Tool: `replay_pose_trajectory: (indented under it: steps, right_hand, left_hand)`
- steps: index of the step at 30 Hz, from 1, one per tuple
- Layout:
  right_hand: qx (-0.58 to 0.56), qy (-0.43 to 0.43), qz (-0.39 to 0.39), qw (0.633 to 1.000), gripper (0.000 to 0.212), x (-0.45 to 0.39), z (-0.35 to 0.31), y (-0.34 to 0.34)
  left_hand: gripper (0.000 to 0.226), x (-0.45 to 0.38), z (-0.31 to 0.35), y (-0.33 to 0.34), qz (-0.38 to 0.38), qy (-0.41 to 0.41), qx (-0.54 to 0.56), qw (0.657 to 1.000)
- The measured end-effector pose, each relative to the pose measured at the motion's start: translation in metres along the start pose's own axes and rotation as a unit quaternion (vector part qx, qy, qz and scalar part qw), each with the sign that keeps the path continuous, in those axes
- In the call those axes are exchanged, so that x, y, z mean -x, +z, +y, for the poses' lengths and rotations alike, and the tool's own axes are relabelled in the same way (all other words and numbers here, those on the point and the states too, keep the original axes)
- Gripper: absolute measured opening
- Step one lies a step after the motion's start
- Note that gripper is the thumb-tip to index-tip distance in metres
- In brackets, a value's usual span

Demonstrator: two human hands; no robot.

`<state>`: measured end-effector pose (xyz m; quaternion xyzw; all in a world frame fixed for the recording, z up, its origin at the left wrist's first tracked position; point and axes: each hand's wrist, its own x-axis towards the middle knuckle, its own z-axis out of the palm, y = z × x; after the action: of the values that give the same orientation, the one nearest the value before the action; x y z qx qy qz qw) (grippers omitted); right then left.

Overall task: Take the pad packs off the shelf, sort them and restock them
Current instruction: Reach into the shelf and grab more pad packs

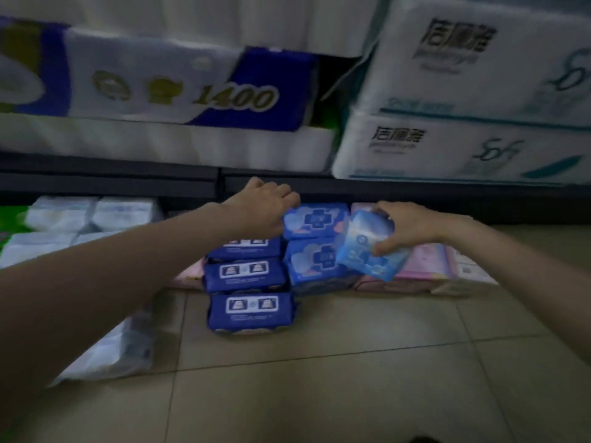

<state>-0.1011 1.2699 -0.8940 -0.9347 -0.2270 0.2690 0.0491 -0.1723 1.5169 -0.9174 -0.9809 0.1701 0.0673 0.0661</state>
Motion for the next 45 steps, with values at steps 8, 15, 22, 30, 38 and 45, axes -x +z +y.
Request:
replay_pose_trajectory:
  steps: [8,15,22,30,38,45]
  right_hand:
    - [-0.113,0.191,0.160,0.962,0.073,0.002,0.126,0.010]
    - [-0.001,0.212,0.282,0.936,0.072,0.028,0.236,-0.016]
    - [0.010,0.123,0.292,0.949,0.068,-0.006,0.239,0.003]
    - [0.035,-0.228,0.399,0.888,0.069,-0.047,0.110,0.014]
    - [0.019,-0.341,0.303,0.890,0.076,-0.077,-0.032,0.036]
    - [0.014,-0.359,0.316,0.878,0.070,-0.081,-0.096,0.050]
  left_hand:
    - [0.051,-0.079,0.088,-0.022,-0.035,0.079,-0.059,0.994]
    - [0.055,-0.160,0.167,-0.033,-0.050,0.100,-0.066,0.992]
    - [0.059,-0.180,0.194,-0.009,-0.123,0.052,-0.067,0.989]
    - [0.052,-0.085,0.133,0.030,-0.160,-0.037,-0.086,0.983]
    - [0.055,0.049,0.052,0.034,-0.182,-0.234,-0.076,0.952]
    - [0.053,0.098,0.022,0.042,-0.190,-0.275,-0.050,0.941]
